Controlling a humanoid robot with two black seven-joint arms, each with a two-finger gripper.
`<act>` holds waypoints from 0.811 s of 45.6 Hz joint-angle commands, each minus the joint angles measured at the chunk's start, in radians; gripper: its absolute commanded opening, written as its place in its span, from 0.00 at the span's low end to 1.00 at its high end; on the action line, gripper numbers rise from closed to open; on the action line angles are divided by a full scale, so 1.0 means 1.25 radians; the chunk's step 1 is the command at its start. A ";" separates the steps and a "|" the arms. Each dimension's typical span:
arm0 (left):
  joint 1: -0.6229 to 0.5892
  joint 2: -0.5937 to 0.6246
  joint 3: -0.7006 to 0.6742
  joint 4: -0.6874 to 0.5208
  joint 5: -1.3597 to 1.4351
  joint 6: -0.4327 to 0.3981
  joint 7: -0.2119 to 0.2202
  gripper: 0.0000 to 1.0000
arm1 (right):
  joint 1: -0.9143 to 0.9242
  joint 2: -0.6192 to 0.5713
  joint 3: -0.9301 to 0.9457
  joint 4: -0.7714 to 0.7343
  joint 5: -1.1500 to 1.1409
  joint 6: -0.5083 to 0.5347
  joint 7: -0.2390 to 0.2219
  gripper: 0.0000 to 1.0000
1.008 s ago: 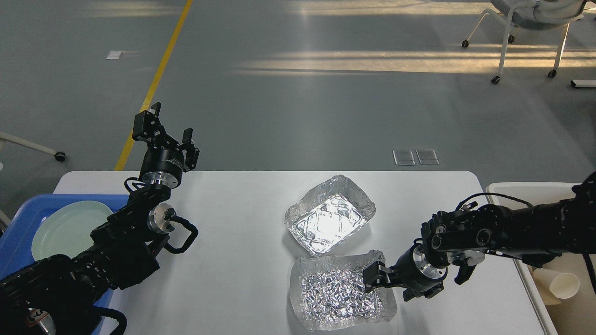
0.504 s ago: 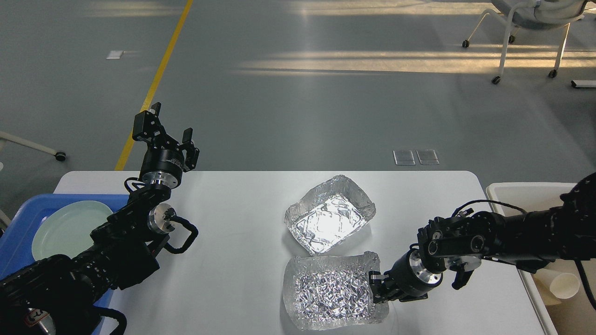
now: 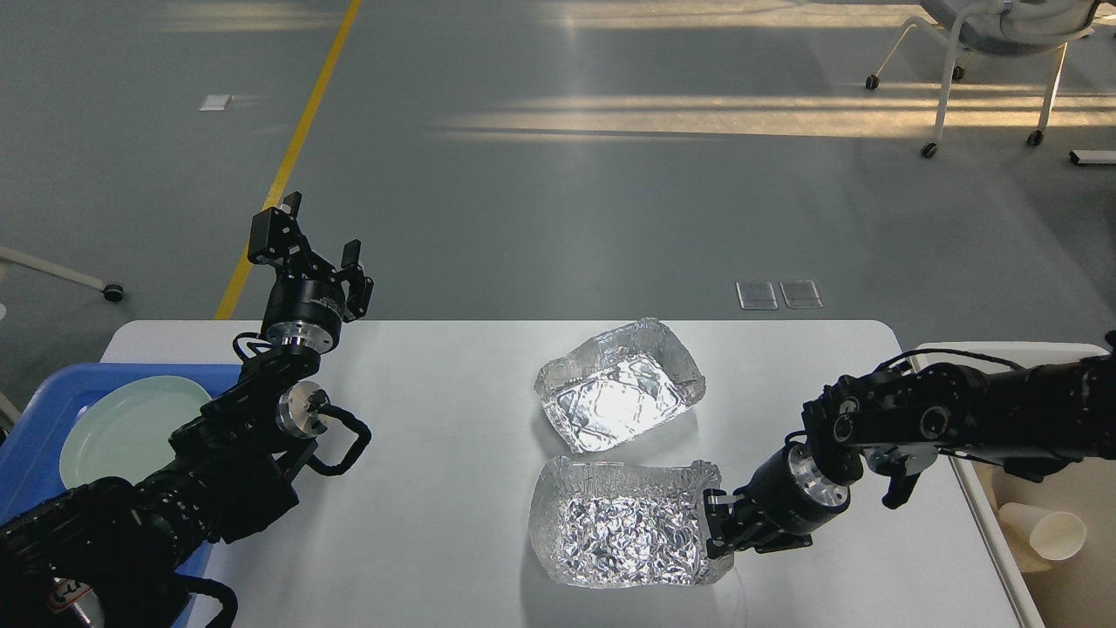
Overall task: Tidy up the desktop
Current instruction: 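Grasp the foil tray edge and lift it up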
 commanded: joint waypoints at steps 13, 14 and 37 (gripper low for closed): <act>0.000 0.000 0.000 0.000 0.000 0.000 0.000 1.00 | 0.354 -0.244 -0.008 0.256 0.001 0.160 -0.007 0.00; 0.000 0.000 0.000 0.000 0.000 0.000 0.000 1.00 | 0.383 -0.251 -0.014 0.268 0.001 0.173 -0.008 0.00; 0.000 0.000 0.000 0.000 0.000 0.000 0.000 1.00 | 0.884 -0.341 -0.069 0.388 0.013 0.330 -0.012 0.00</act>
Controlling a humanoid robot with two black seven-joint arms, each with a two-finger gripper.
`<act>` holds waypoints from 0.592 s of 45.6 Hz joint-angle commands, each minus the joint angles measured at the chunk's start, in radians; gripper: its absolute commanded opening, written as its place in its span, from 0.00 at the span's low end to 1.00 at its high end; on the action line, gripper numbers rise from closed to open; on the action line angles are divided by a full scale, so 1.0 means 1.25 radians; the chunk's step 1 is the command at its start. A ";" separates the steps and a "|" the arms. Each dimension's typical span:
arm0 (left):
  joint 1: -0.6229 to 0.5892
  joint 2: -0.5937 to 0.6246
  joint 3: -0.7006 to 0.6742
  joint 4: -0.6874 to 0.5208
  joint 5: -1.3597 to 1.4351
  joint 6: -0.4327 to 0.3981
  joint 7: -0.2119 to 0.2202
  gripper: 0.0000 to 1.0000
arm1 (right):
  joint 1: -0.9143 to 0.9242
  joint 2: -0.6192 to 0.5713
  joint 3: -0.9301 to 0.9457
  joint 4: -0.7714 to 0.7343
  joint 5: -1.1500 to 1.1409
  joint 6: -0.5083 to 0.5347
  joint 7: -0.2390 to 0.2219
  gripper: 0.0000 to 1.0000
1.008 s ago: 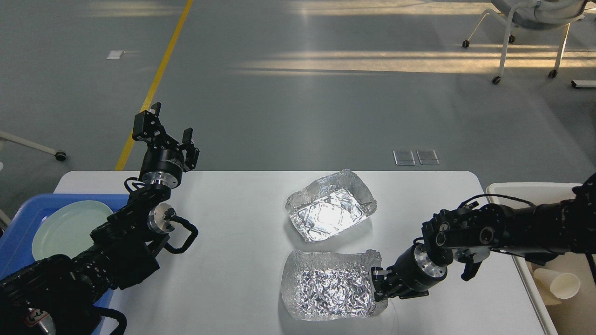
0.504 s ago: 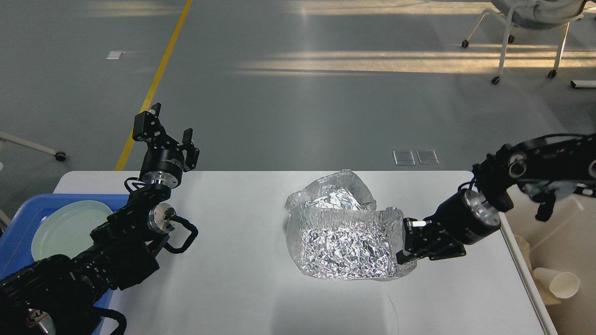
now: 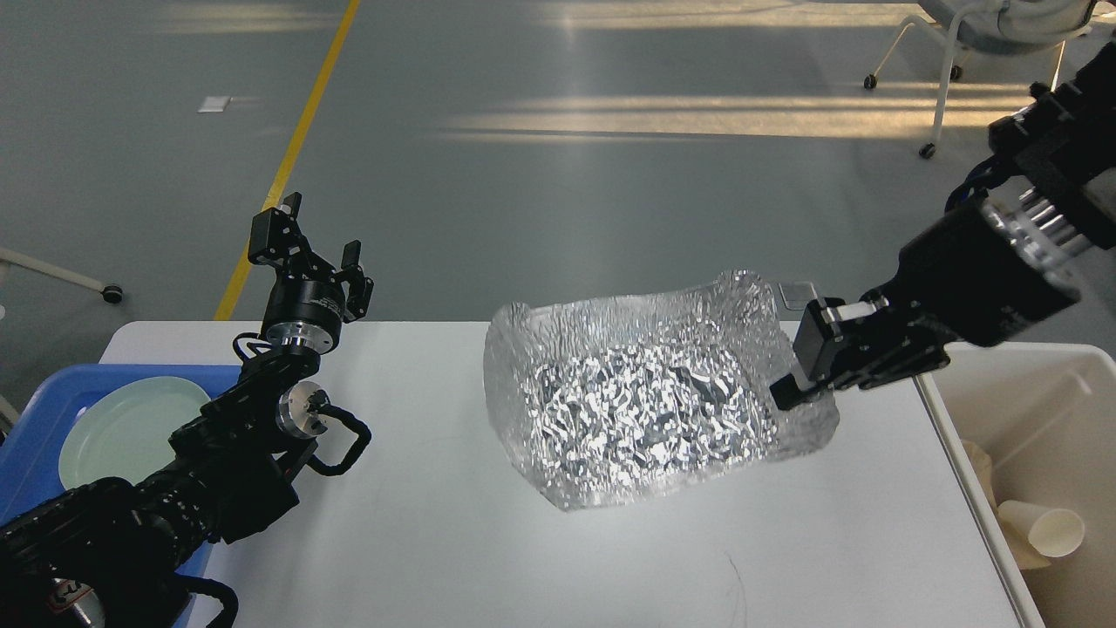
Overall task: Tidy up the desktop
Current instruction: 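Grasp the foil tray edge and lift it up, then carry the foil tray over the white bin and release it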
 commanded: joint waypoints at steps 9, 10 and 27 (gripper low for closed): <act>0.000 0.000 0.000 0.000 0.000 0.000 0.000 1.00 | 0.159 -0.007 0.011 -0.005 0.004 0.001 0.002 0.00; 0.000 0.000 0.000 0.000 0.000 0.000 0.000 1.00 | 0.163 -0.007 0.011 -0.005 0.005 0.001 0.002 0.00; 0.000 0.000 0.000 0.000 0.000 0.000 0.000 1.00 | -0.036 0.010 -0.058 -0.200 -0.029 0.001 0.000 0.00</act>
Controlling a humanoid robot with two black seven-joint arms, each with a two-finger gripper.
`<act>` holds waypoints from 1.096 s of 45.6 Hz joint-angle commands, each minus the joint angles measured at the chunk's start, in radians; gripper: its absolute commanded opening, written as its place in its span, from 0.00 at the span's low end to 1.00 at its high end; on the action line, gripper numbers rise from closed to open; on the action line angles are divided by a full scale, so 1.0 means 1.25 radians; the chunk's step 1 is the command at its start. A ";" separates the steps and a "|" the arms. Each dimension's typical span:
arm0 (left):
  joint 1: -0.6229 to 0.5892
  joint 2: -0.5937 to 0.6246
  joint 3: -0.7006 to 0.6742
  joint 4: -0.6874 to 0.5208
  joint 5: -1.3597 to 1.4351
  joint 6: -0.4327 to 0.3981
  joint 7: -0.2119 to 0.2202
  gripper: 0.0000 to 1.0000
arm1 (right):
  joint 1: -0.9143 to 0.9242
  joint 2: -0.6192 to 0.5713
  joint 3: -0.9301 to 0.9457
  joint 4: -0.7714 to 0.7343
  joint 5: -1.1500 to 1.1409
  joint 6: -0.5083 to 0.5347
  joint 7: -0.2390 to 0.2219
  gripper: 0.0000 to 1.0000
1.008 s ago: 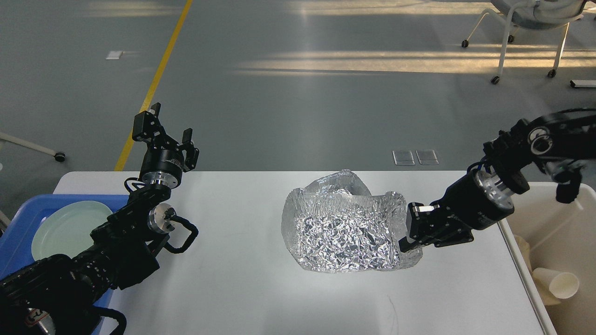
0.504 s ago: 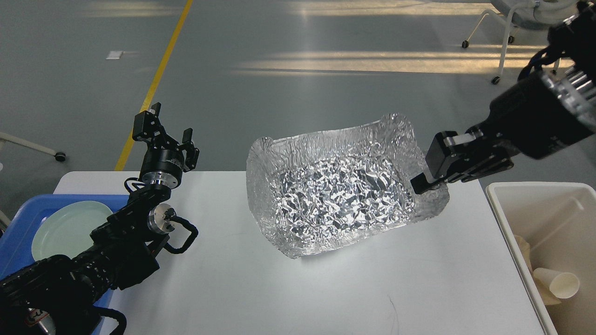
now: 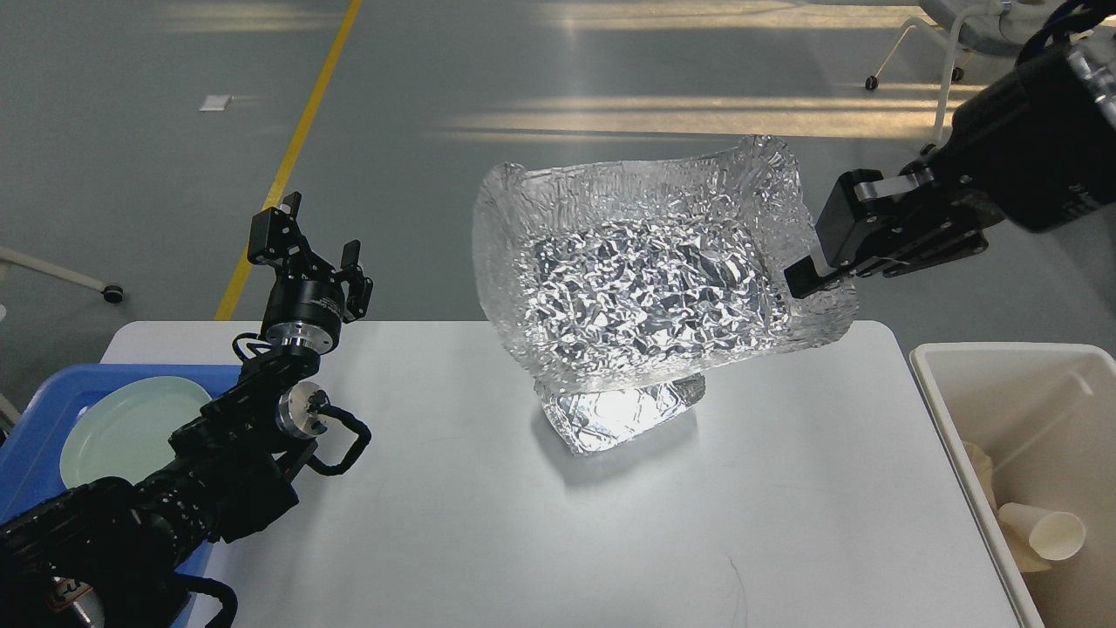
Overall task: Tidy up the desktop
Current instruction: 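Carry the foil tray over the white bin and release it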
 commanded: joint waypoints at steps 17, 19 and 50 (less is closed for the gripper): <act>0.000 0.000 0.000 0.000 0.000 0.000 0.000 1.00 | -0.495 0.018 -0.023 -0.484 -0.220 -0.114 0.005 0.00; 0.000 0.000 0.000 0.000 0.000 0.000 0.000 1.00 | -0.522 0.018 -0.023 -0.500 -0.249 -0.142 0.006 0.00; 0.000 0.000 0.000 0.000 0.000 0.000 0.000 1.00 | -0.827 0.077 -0.341 -0.743 -0.429 -0.659 0.005 0.57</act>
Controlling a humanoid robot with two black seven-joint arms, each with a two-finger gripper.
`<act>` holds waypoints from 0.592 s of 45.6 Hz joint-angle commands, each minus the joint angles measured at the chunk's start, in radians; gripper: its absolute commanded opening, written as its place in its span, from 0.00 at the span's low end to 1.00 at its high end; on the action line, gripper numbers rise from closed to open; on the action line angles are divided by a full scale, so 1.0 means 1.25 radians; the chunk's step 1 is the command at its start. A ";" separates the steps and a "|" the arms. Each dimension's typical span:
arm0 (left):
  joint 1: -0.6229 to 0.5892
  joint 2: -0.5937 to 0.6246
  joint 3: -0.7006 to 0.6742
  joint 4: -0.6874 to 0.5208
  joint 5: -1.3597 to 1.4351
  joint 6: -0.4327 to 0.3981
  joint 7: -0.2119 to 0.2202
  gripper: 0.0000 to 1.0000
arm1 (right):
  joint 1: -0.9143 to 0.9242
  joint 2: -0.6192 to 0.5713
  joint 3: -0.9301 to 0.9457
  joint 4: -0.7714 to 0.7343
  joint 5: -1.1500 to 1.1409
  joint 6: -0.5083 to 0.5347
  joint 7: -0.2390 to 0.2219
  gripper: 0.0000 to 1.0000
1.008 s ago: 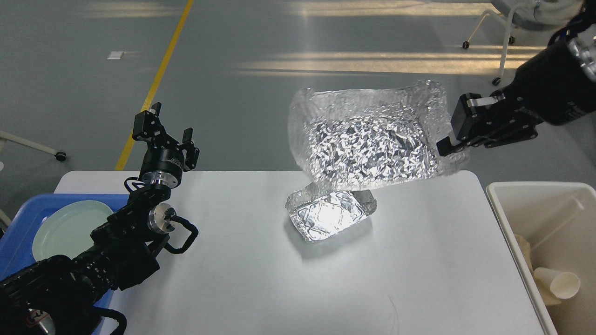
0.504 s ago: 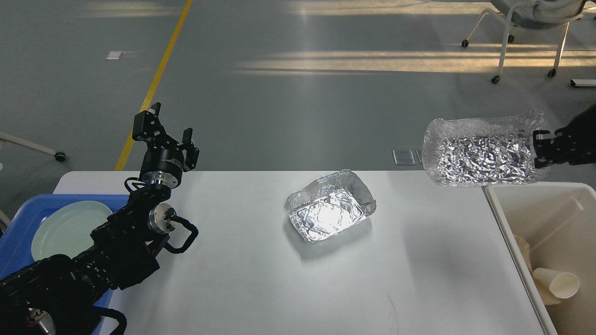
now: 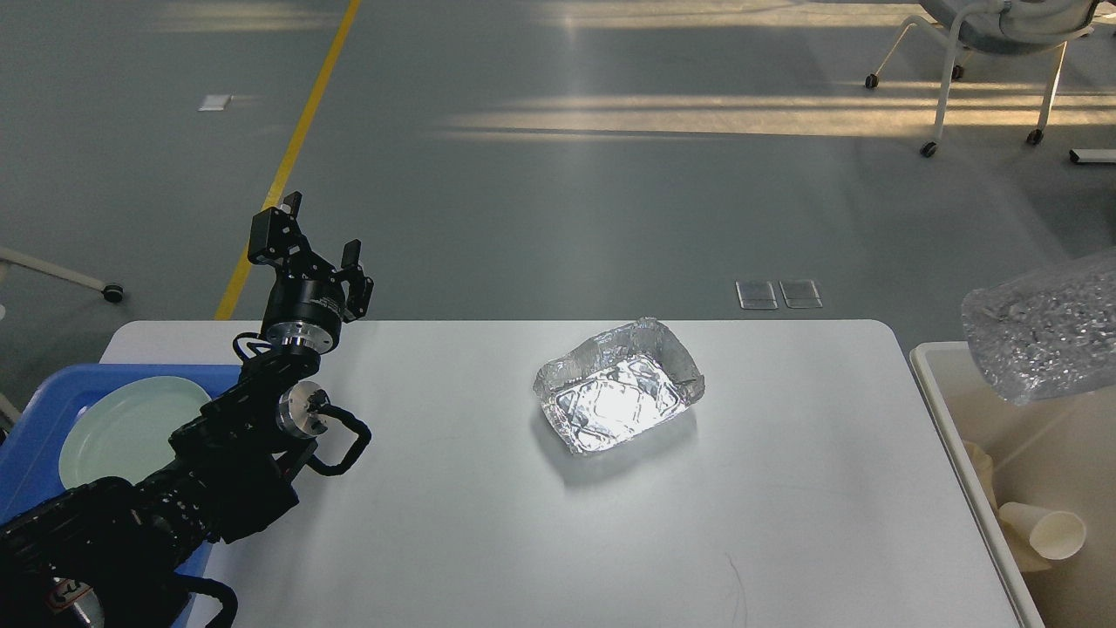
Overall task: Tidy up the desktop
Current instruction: 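Carry the foil tray over the white bin and release it, then raise the right gripper out of the bin back over the table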
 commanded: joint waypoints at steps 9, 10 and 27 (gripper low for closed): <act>0.000 0.000 0.000 0.000 0.000 0.000 0.000 1.00 | -0.035 -0.001 -0.038 -0.016 0.003 -0.071 -0.001 0.88; 0.000 0.000 0.000 0.000 0.000 0.000 0.000 1.00 | -0.034 -0.001 -0.036 -0.016 0.003 -0.071 -0.001 0.88; 0.000 0.000 0.000 0.000 0.000 0.000 0.000 1.00 | 0.122 0.000 0.000 0.205 0.014 -0.065 0.006 0.95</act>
